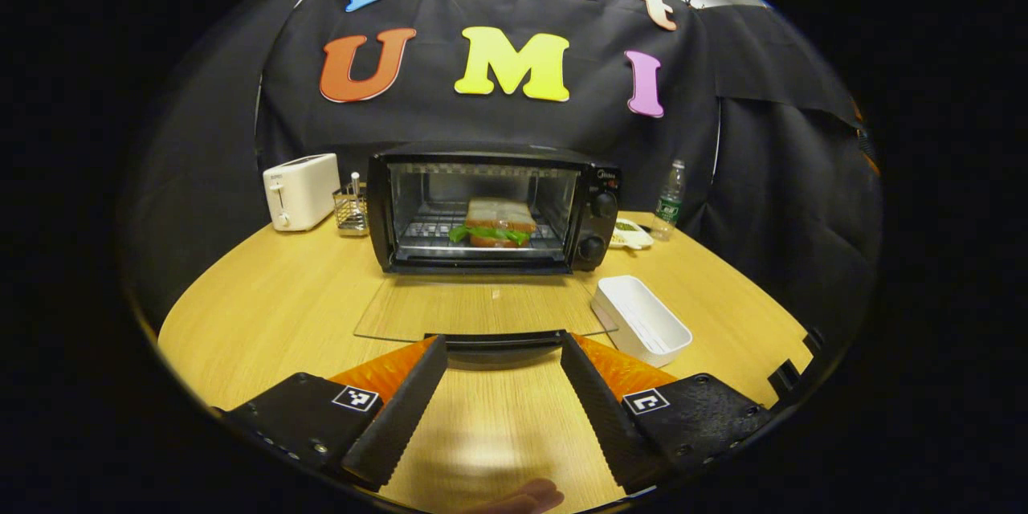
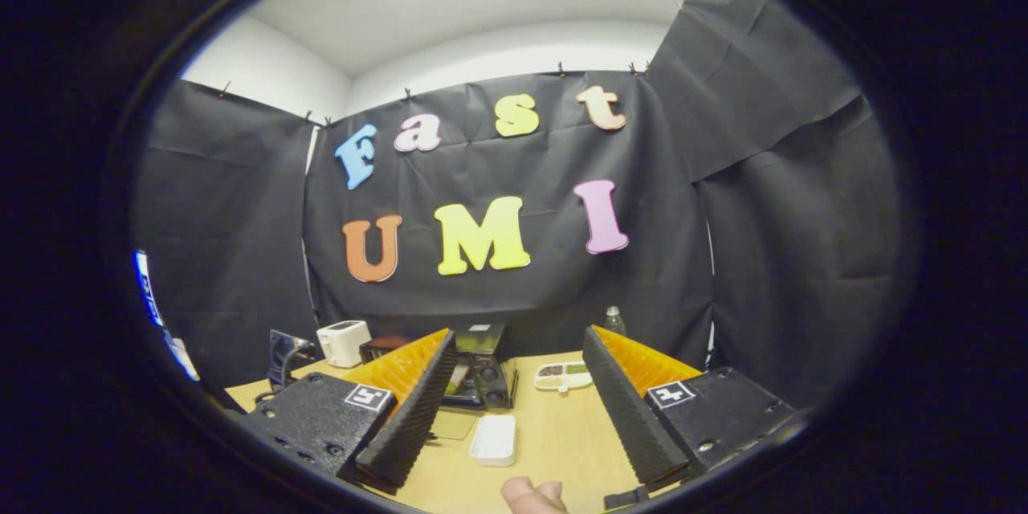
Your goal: Open the electric oven with the left hand, put the food in, and close the electric oven.
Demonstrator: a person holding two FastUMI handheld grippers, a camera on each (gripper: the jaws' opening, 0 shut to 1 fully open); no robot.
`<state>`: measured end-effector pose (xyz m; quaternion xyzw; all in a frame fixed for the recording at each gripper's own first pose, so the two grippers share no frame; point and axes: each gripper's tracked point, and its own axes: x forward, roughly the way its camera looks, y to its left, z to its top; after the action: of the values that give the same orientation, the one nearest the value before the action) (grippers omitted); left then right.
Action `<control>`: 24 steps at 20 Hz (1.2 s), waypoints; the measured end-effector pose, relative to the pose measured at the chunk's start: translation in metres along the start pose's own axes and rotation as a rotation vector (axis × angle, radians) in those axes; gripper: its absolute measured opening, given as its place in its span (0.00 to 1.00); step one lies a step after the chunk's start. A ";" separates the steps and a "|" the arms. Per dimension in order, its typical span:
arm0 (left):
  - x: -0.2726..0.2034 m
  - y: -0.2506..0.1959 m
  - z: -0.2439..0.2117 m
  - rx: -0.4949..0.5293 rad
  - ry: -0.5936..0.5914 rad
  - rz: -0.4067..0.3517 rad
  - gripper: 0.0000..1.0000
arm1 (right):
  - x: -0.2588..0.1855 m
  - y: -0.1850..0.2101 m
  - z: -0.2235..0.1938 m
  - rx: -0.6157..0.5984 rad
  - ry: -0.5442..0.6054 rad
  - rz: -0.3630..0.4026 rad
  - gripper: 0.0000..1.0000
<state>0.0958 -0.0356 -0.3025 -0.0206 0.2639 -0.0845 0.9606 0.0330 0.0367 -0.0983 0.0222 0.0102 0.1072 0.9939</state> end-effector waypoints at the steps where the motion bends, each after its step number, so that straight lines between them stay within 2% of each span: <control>1: 0.005 -0.001 -0.004 0.015 0.018 0.012 0.95 | -0.004 -0.007 0.000 -0.006 -0.011 -0.013 0.96; 9: 0.046 0.000 -0.031 0.017 0.124 0.077 0.95 | -0.011 -0.030 -0.010 -0.022 -0.026 -0.021 0.96; 13: 0.054 0.005 -0.034 -0.006 0.137 0.108 0.95 | -0.007 -0.033 -0.020 -0.026 -0.012 -0.015 0.96; 21: 0.057 0.009 -0.033 0.002 0.165 0.118 0.94 | -0.003 -0.041 -0.027 -0.010 -0.003 -0.023 0.96; 24: 0.057 0.009 -0.032 -0.002 0.180 0.120 0.94 | 0.000 -0.048 -0.030 -0.022 0.000 -0.049 0.96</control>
<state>0.1293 -0.0368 -0.3590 0.0020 0.3499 -0.0282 0.9363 0.0422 -0.0085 -0.1301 0.0112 0.0097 0.0828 0.9965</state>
